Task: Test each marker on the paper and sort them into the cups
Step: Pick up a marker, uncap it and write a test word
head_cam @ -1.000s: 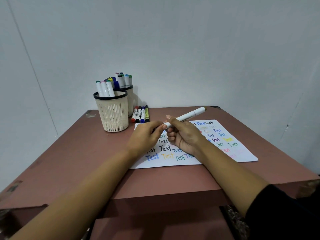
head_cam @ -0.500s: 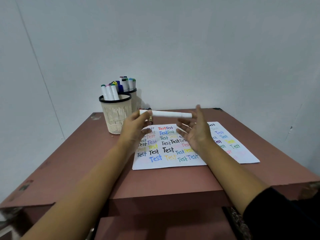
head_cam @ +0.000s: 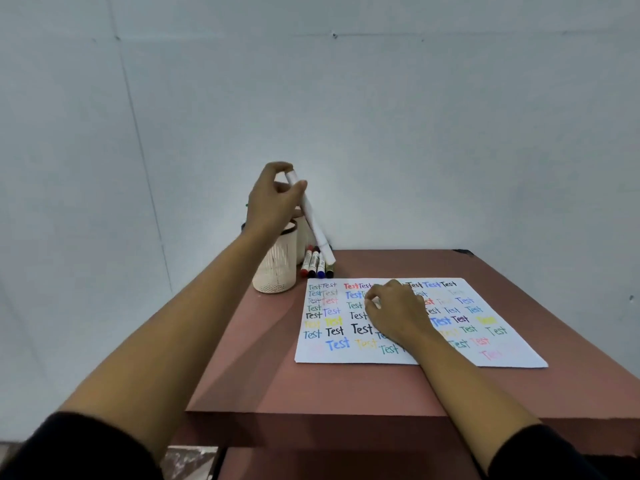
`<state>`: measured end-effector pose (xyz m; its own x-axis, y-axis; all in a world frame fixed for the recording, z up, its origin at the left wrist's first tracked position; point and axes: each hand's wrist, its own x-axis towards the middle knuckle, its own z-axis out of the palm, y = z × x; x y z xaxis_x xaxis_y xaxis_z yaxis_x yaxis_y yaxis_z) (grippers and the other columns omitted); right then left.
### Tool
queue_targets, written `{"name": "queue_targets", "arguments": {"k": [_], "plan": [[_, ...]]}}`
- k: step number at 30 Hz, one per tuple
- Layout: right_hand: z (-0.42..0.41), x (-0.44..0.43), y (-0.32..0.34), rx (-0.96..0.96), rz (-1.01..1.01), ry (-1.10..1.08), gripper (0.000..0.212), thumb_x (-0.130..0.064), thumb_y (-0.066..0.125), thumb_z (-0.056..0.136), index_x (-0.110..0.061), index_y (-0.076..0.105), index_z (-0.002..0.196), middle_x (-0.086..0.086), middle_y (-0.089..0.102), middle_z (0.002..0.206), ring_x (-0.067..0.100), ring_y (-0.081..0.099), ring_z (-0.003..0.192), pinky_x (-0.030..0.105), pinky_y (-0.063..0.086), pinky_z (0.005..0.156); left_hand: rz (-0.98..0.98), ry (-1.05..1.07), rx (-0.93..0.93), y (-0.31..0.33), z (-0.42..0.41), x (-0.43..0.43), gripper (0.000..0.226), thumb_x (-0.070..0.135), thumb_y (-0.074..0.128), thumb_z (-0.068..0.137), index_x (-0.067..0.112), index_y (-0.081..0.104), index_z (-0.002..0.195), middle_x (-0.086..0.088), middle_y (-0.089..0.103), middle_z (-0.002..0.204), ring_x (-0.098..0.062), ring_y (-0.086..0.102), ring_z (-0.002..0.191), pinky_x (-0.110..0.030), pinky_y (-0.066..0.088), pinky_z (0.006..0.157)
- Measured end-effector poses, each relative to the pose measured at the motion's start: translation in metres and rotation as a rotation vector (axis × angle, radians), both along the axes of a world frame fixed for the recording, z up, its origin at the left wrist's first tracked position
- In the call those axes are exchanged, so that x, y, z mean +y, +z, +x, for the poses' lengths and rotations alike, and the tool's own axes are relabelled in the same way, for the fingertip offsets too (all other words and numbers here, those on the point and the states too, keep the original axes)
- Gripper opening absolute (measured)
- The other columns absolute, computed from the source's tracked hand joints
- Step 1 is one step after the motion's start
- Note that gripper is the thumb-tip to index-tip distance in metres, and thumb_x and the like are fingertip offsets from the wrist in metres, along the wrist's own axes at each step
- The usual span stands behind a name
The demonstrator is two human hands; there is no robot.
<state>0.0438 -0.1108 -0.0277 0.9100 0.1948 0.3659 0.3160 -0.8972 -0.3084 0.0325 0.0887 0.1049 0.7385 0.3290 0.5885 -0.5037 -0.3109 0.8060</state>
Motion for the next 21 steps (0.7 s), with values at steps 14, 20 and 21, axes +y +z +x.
{"name": "queue_targets", "arguments": {"k": [14,20,21], "plan": [[0.001,0.001,0.001,-0.010,0.018,-0.010,0.026,-0.031,0.044,0.095,-0.024,0.064,0.111,0.002,0.057,0.115,0.022,0.050,0.111,0.035,0.037,0.091,0.144,0.318,-0.076,0.054,0.024,0.056,0.026,0.016,0.056,0.088,0.014,0.050,0.113,-0.005,0.055,0.078,-0.025,0.060,0.074,-0.041,0.057,0.073],[0.003,0.001,0.001,0.000,0.047,-0.008,0.025,-0.031,0.045,0.095,-0.025,0.065,0.109,0.001,0.058,0.113,0.021,0.051,0.109,0.035,0.037,0.092,0.345,0.347,0.129,-0.001,0.033,0.050,0.026,0.021,0.056,0.090,0.014,0.054,0.115,-0.004,0.059,0.093,-0.020,0.058,0.074,-0.029,0.047,0.068],[0.003,0.001,0.001,-0.004,0.047,-0.009,0.025,-0.031,0.045,0.095,-0.025,0.065,0.109,0.001,0.057,0.113,0.021,0.051,0.109,0.035,0.037,0.092,0.382,0.361,0.157,-0.006,0.035,0.050,0.026,0.023,0.055,0.090,0.013,0.056,0.114,-0.004,0.060,0.097,-0.018,0.057,0.078,-0.028,0.045,0.070]]}}
